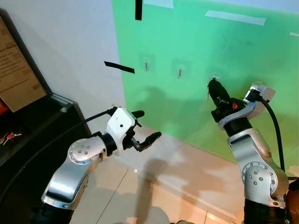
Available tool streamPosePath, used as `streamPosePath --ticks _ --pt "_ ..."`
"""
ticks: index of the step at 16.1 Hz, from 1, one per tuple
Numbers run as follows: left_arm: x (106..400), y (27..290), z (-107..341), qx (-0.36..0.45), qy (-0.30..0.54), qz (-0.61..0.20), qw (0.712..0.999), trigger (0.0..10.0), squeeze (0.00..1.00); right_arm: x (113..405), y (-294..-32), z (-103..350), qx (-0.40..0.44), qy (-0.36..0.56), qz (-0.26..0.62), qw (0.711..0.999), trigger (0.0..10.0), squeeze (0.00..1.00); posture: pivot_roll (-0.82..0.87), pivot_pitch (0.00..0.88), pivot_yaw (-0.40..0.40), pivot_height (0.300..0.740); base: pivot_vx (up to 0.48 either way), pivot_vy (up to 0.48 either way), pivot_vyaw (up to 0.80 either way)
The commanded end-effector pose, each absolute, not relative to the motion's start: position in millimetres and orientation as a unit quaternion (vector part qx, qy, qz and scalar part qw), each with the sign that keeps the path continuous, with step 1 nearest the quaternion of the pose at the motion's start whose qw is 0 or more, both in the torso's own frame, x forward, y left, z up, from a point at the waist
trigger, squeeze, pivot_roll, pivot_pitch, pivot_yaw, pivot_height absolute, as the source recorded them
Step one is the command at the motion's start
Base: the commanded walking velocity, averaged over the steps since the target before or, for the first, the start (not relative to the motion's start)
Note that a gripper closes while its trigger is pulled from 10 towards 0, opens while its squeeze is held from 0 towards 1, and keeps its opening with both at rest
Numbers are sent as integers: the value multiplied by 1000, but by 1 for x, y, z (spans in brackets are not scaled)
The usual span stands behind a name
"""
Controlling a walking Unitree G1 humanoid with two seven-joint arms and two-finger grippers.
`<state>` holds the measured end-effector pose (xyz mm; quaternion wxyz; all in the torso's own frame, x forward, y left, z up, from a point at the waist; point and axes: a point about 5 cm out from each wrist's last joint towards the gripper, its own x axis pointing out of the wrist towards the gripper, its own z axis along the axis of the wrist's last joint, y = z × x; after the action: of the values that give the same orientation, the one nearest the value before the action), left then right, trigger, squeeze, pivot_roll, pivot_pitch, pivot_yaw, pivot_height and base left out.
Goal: Hang keys on a hook
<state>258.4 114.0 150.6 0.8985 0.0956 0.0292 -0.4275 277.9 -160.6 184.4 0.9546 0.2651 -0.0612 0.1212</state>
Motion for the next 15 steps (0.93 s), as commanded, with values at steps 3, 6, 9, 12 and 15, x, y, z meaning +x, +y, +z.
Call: streamPosePath --ticks 3,6,9,12,15 --pt "251 109 166 61 2 -462 885 10000 0 281 -167 183 273 -64 89 956 10000 0 -30 0 34 740 0 0 0" --pt "248 109 167 53 8 -481 875 10000 0 281 -171 183 285 -69 76 953 10000 0 -32 0 40 740 0 0 0" --pt "248 110 168 50 11 -484 873 10000 0 280 -171 174 288 -39 74 954 10000 0 -32 0 41 740 0 0 0" --pt "247 110 168 49 14 -485 873 10000 0 279 -164 165 277 -12 75 958 10000 0 -29 0 41 740 0 0 0" --pt "247 110 168 48 15 -485 873 10000 0 280 -160 164 273 -6 82 958 10000 0 -29 0 41 740 0 0 0"
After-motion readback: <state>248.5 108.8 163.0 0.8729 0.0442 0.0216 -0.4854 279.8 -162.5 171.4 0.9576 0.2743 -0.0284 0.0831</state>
